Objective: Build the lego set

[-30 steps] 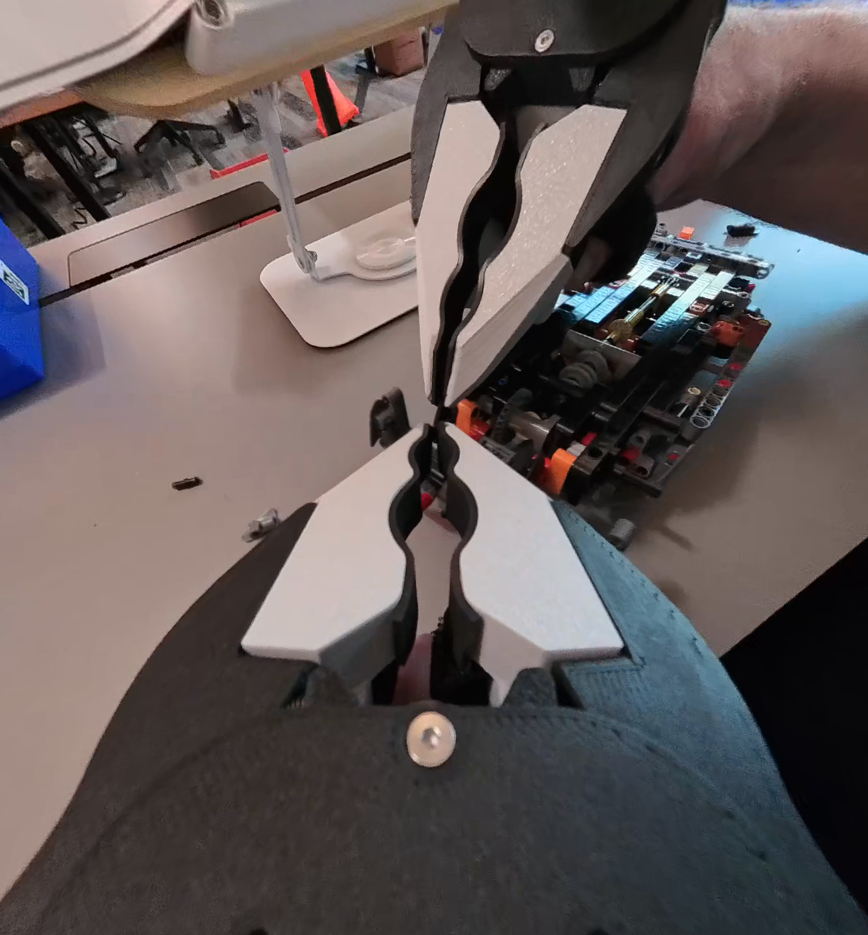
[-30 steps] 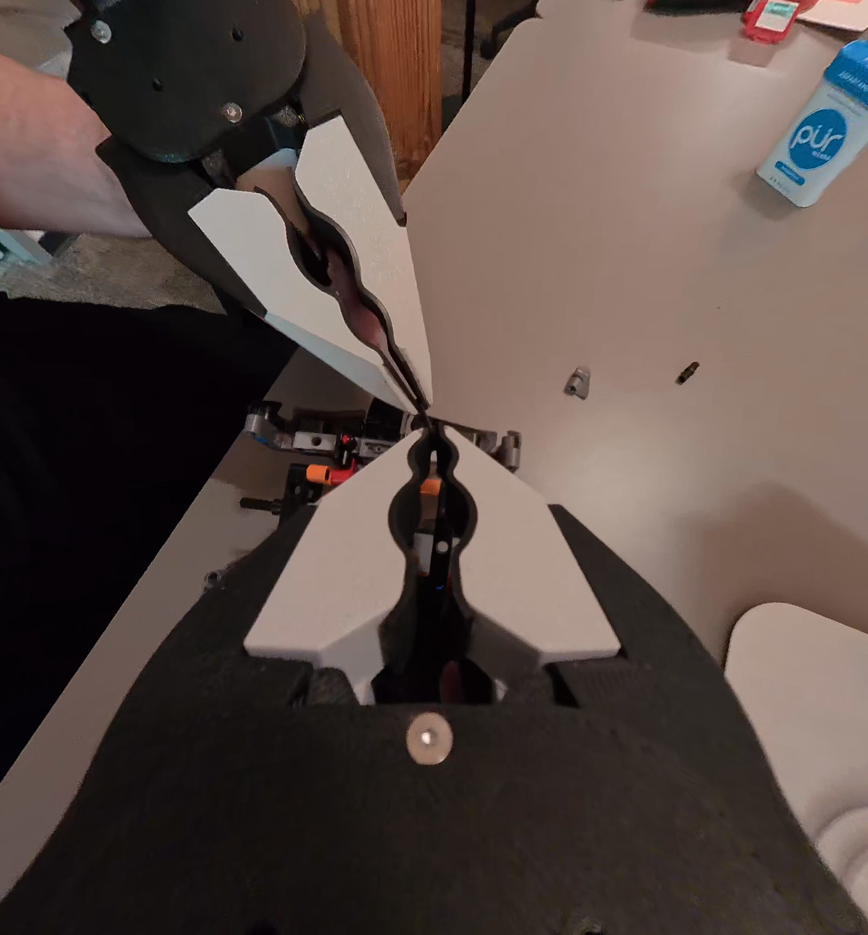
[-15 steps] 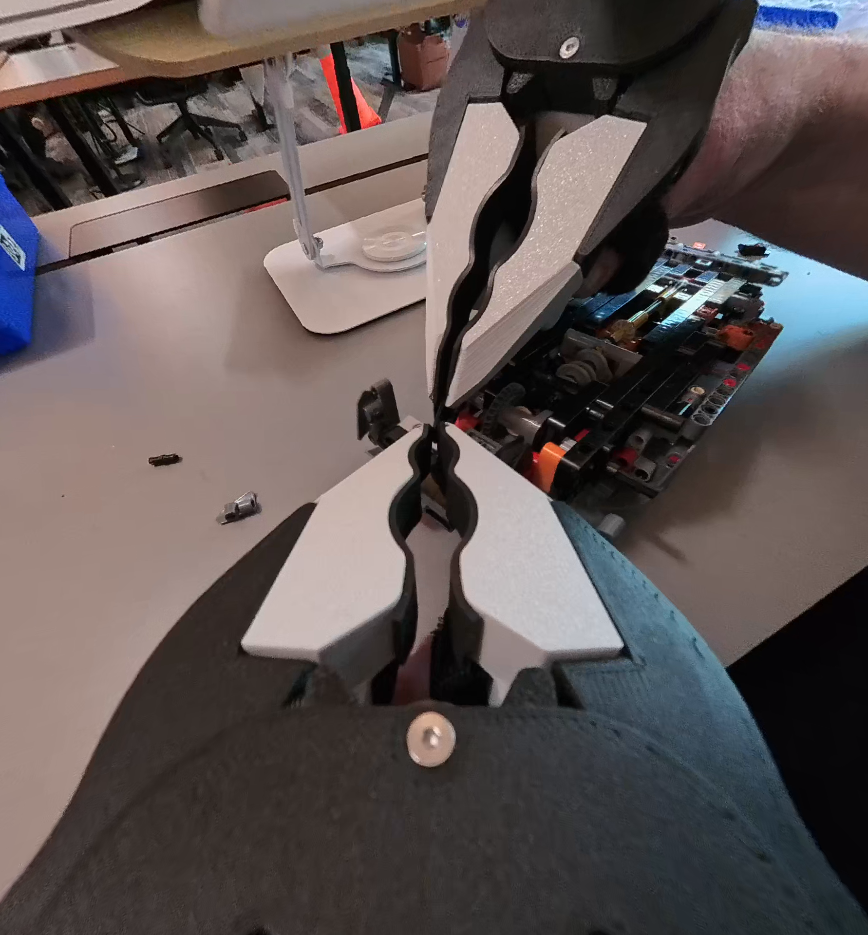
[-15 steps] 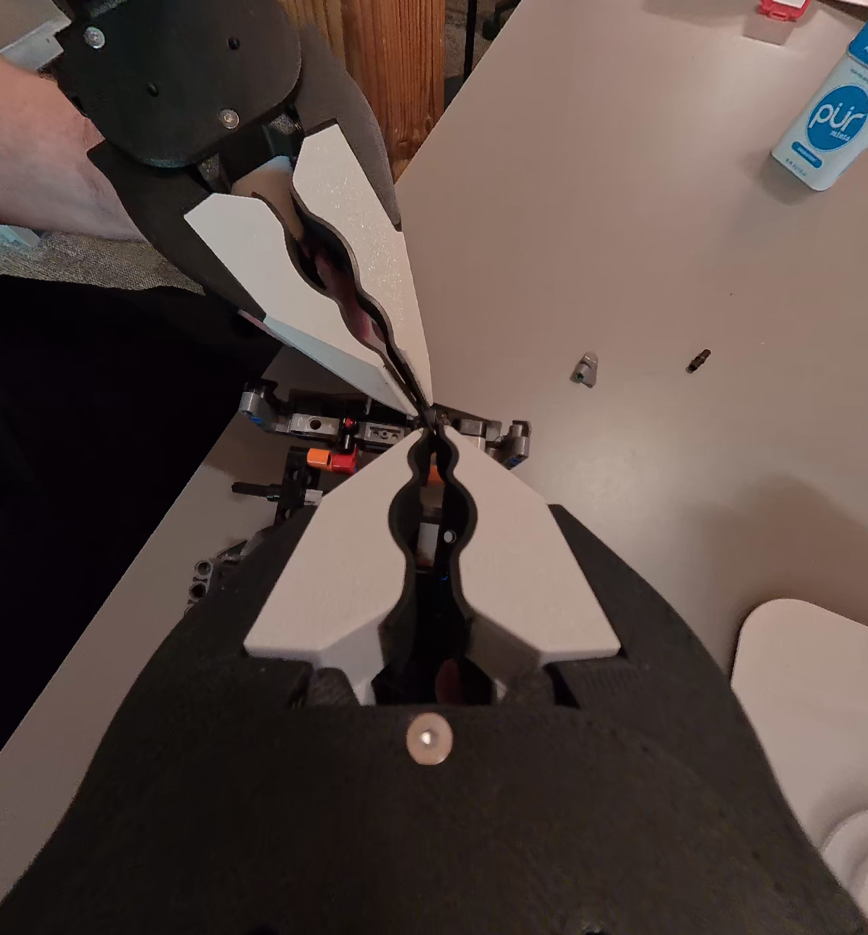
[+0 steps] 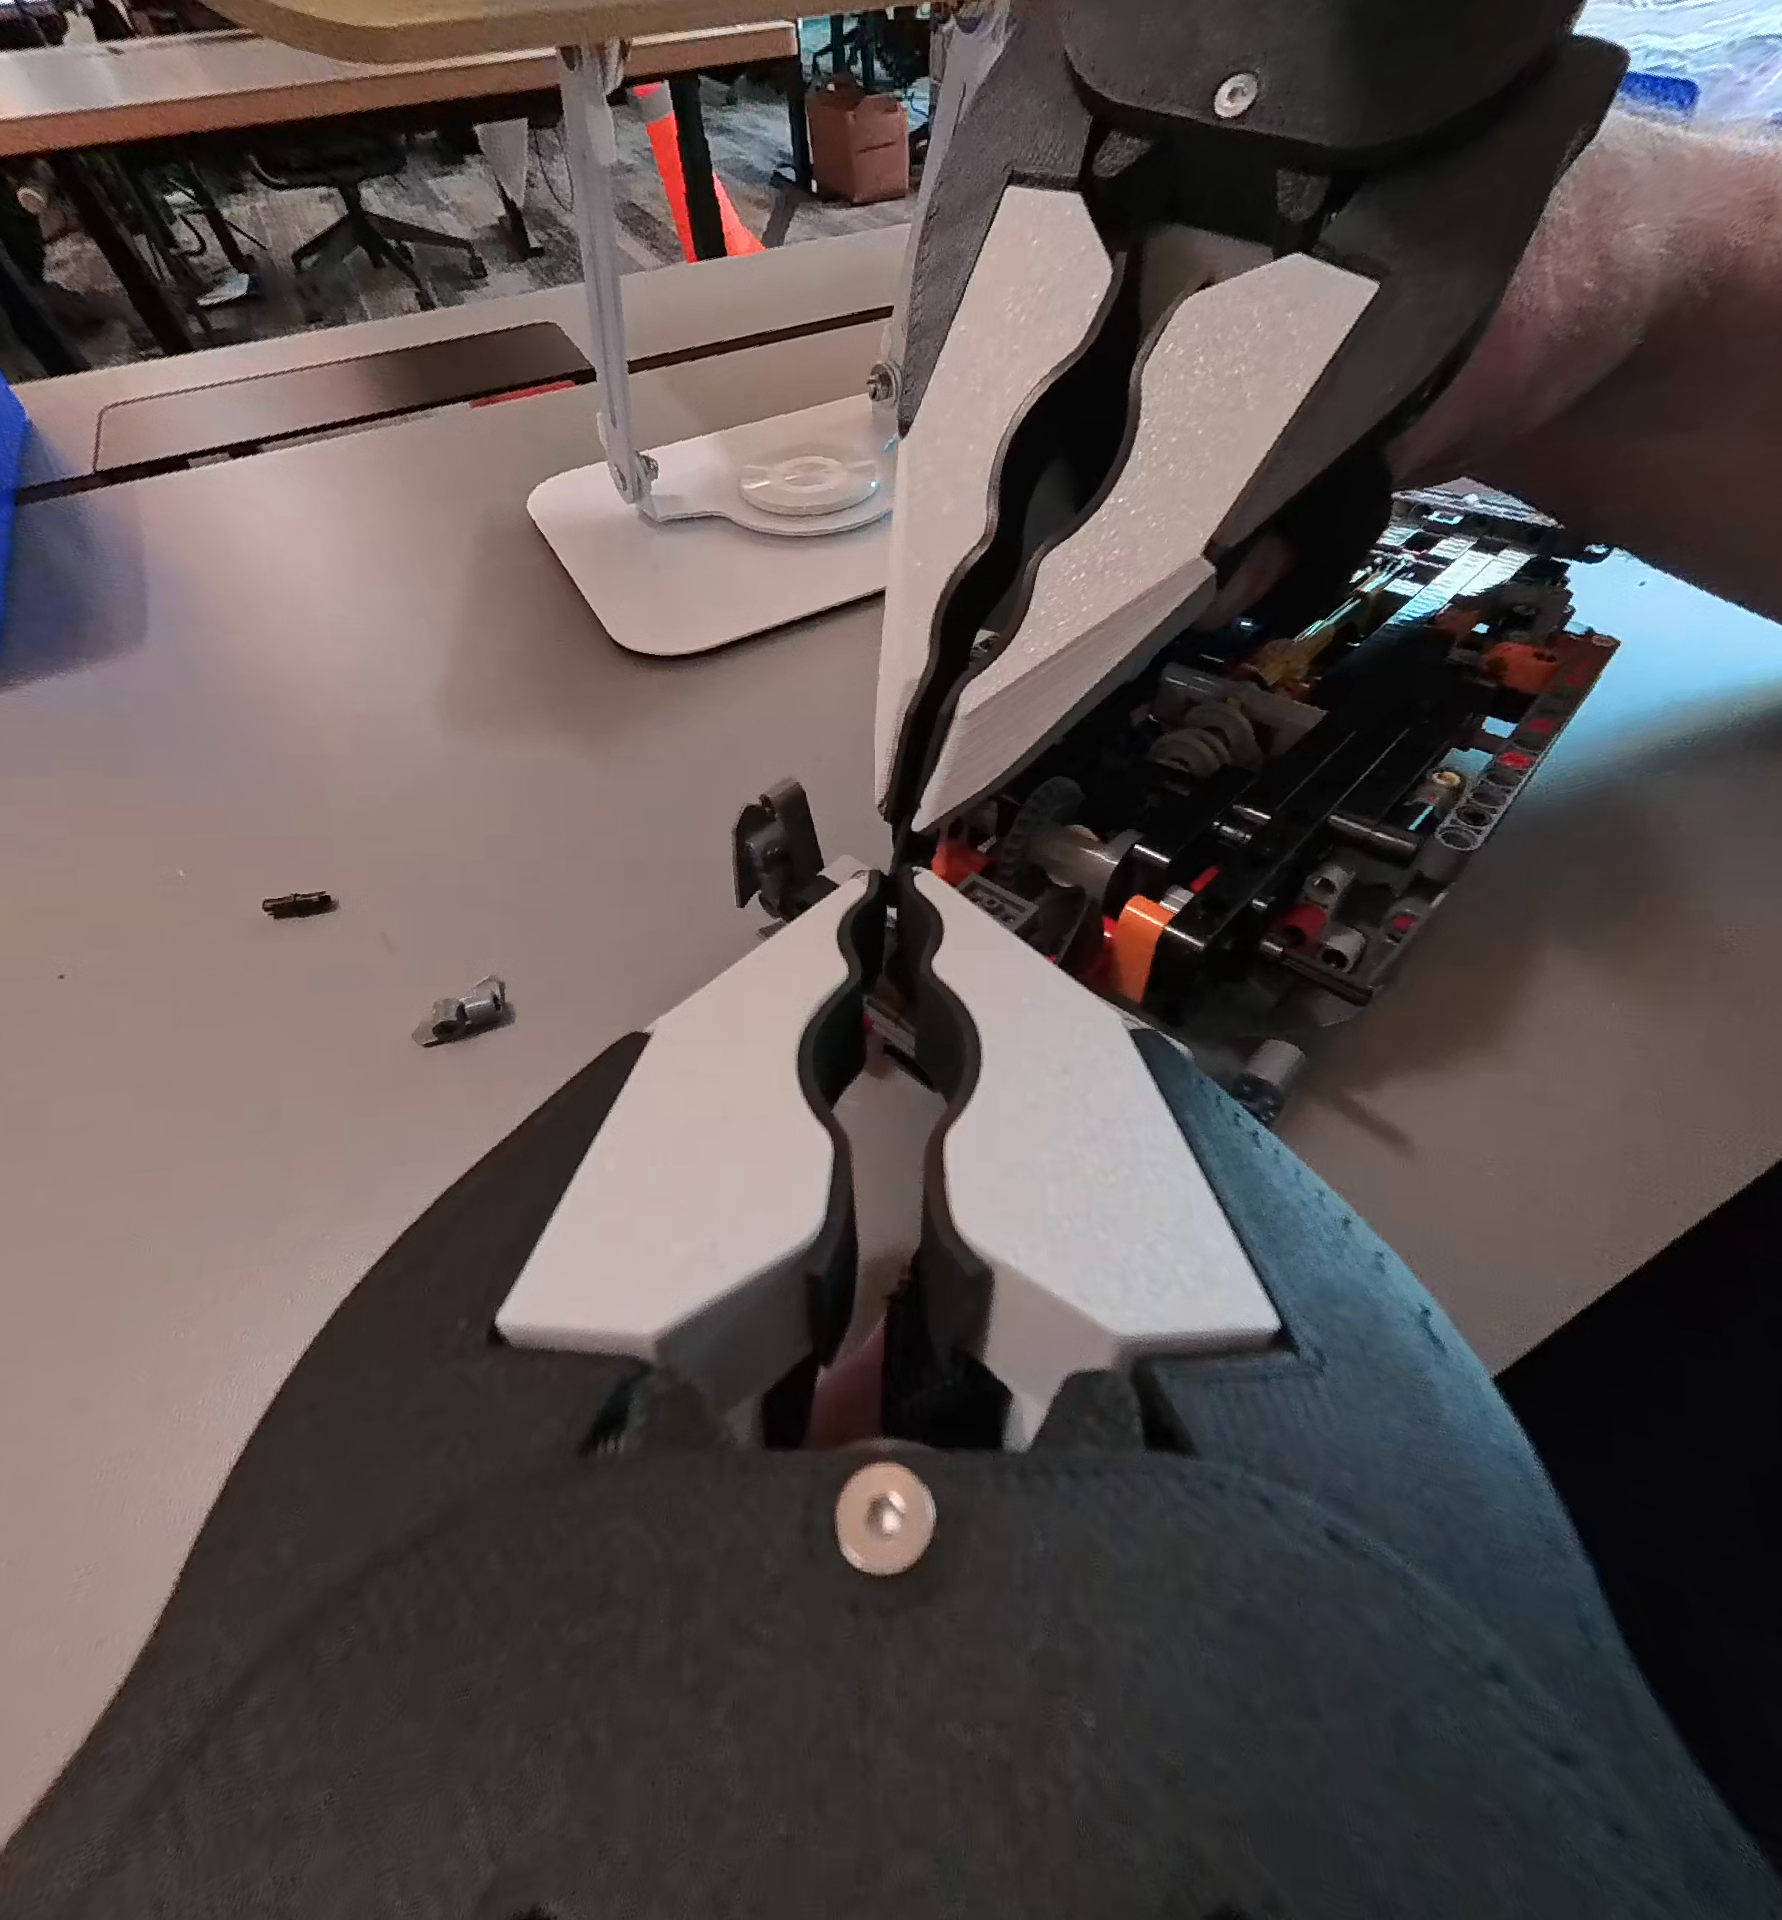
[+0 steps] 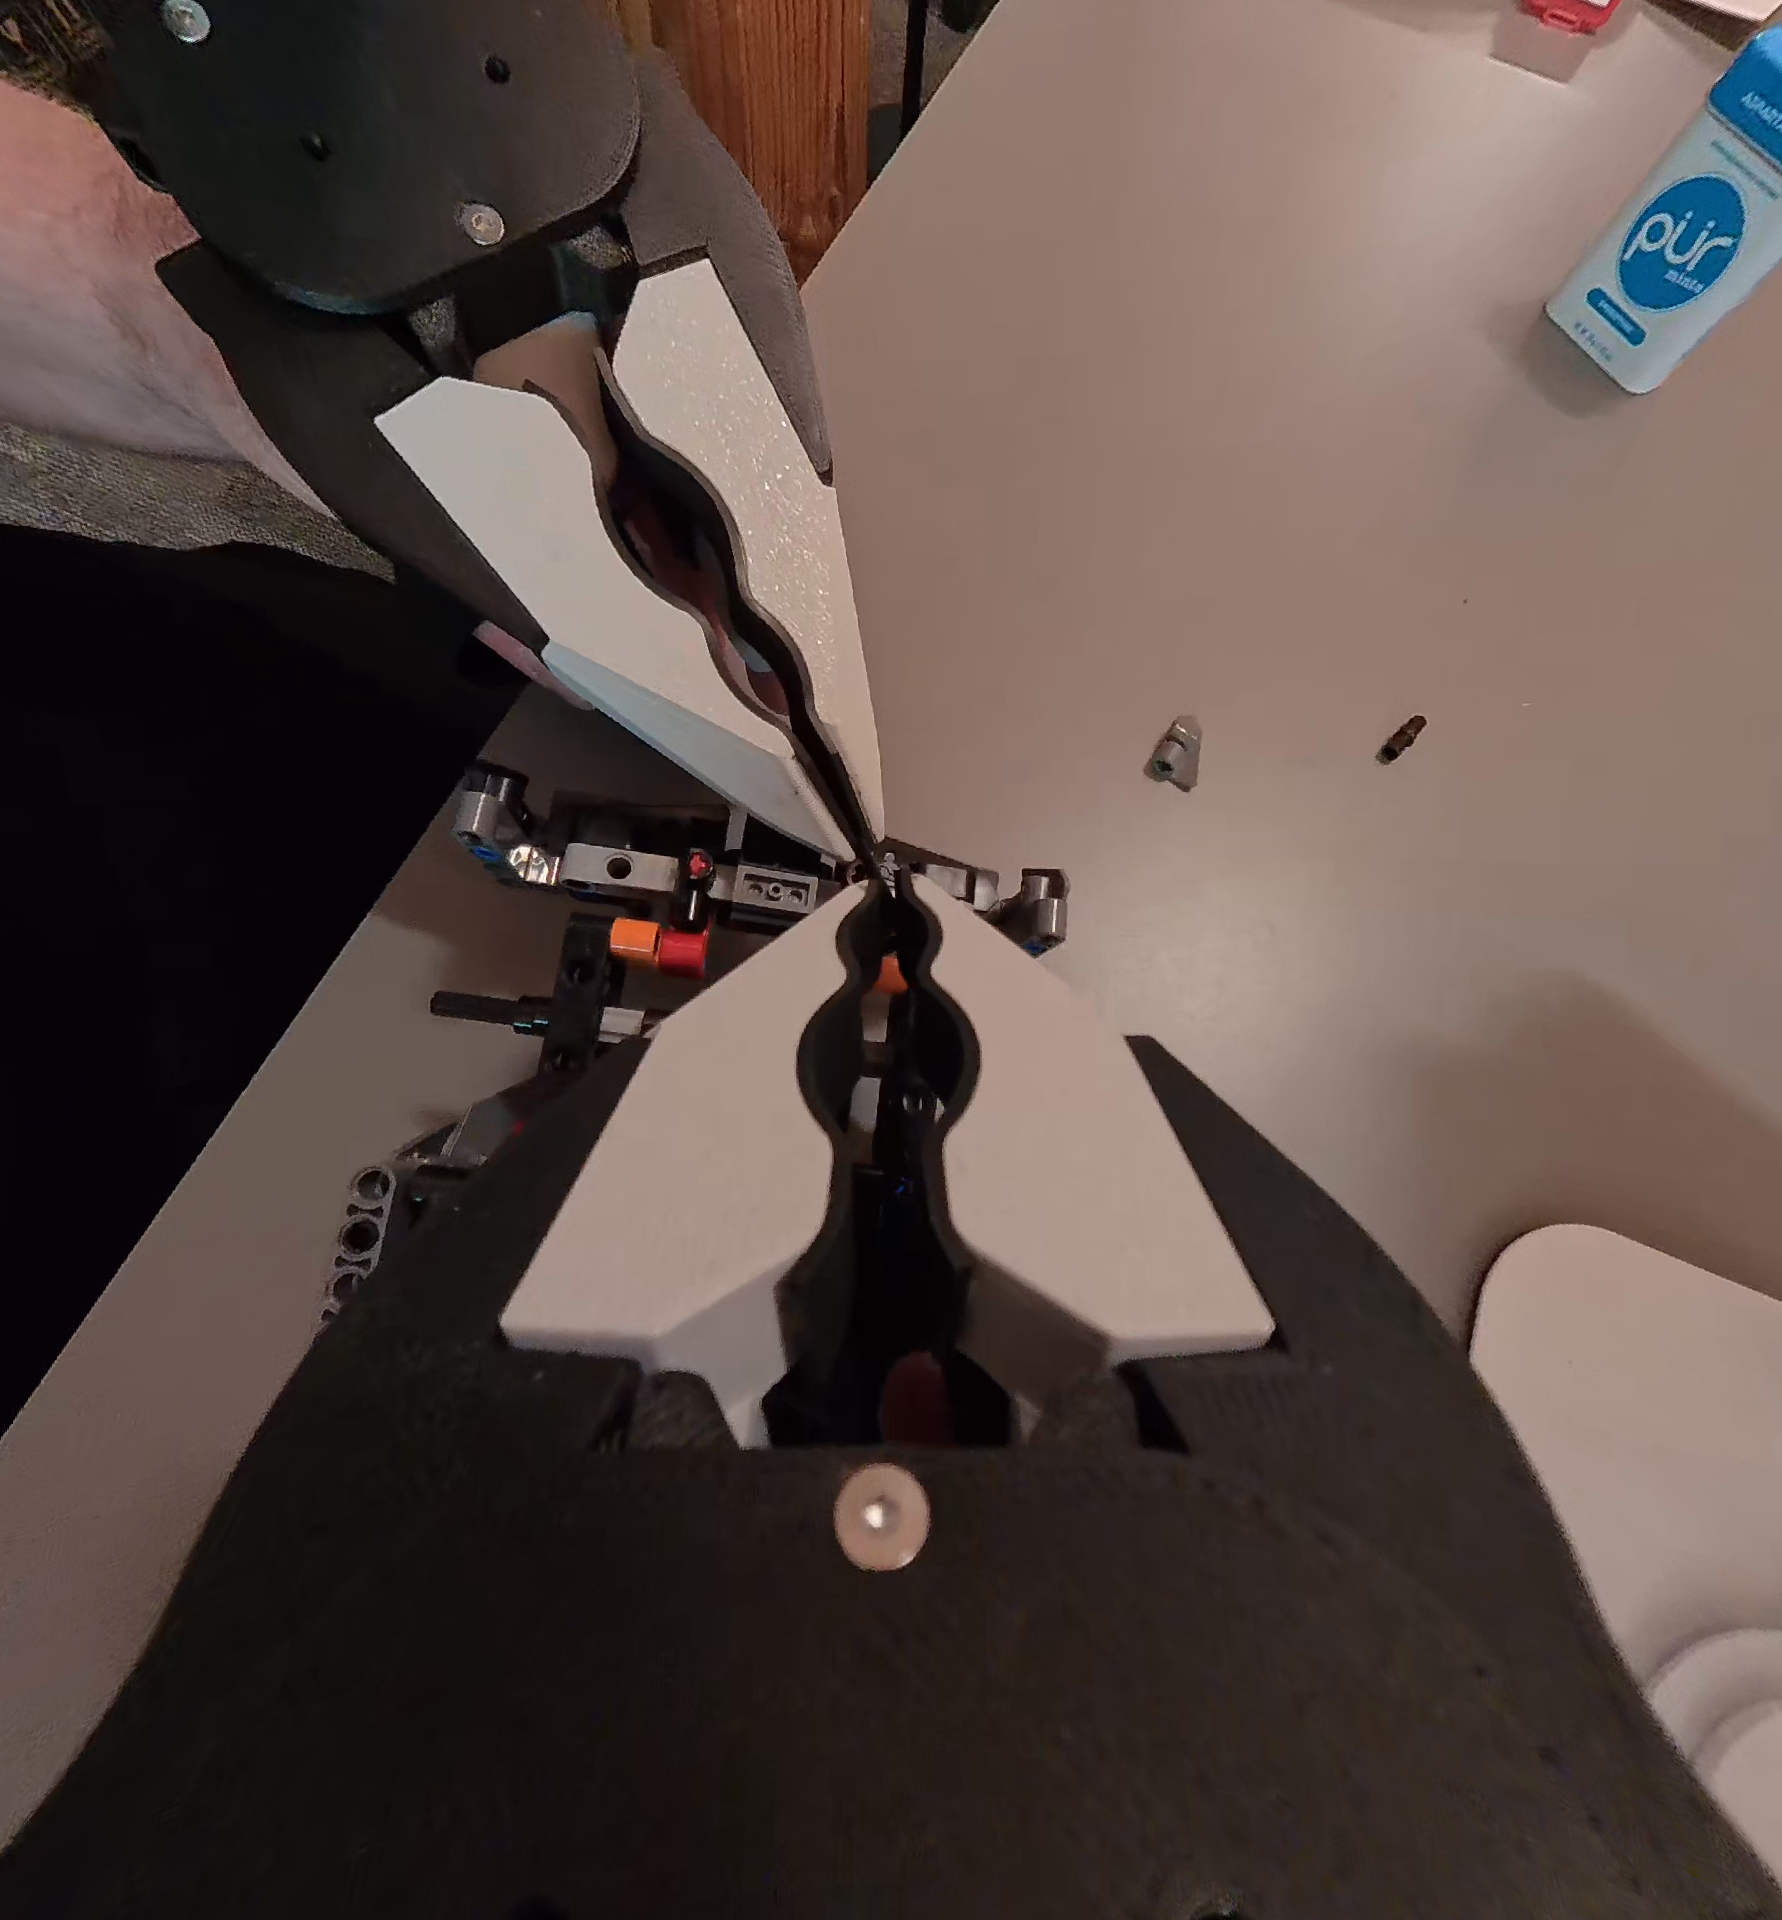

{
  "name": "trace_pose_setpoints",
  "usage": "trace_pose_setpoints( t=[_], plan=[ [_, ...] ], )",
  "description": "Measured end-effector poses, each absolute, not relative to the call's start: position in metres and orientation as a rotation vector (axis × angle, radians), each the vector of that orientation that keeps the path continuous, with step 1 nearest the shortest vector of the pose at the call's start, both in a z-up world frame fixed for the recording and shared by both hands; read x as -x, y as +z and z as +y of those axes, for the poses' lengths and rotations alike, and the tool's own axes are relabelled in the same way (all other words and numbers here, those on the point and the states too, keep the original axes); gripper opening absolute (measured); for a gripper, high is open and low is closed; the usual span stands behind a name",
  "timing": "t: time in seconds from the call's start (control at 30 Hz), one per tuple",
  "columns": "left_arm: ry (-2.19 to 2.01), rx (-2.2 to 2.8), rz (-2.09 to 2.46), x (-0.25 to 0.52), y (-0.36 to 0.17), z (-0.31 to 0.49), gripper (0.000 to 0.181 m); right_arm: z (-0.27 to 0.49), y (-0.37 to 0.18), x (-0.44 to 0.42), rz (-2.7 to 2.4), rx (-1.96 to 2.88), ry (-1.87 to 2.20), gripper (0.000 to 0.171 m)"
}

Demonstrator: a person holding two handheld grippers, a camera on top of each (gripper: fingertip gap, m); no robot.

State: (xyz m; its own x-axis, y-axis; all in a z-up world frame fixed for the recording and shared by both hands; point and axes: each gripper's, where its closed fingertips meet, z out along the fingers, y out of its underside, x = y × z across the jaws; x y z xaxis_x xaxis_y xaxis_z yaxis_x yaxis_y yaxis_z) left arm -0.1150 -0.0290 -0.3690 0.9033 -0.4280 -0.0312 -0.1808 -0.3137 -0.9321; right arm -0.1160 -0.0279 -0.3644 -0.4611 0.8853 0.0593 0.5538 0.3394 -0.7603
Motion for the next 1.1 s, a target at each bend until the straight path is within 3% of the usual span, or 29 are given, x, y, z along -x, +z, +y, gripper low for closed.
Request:
trace_pose_setpoints(
  t=[1.1],
  plan=[
    [-0.335, 1.997, 0.468, 0.116, -0.384, -0.033, 0.0, -0.031, -0.377, 0.118, -2.22, 1.241, 0.669, 0.0]
  ],
)
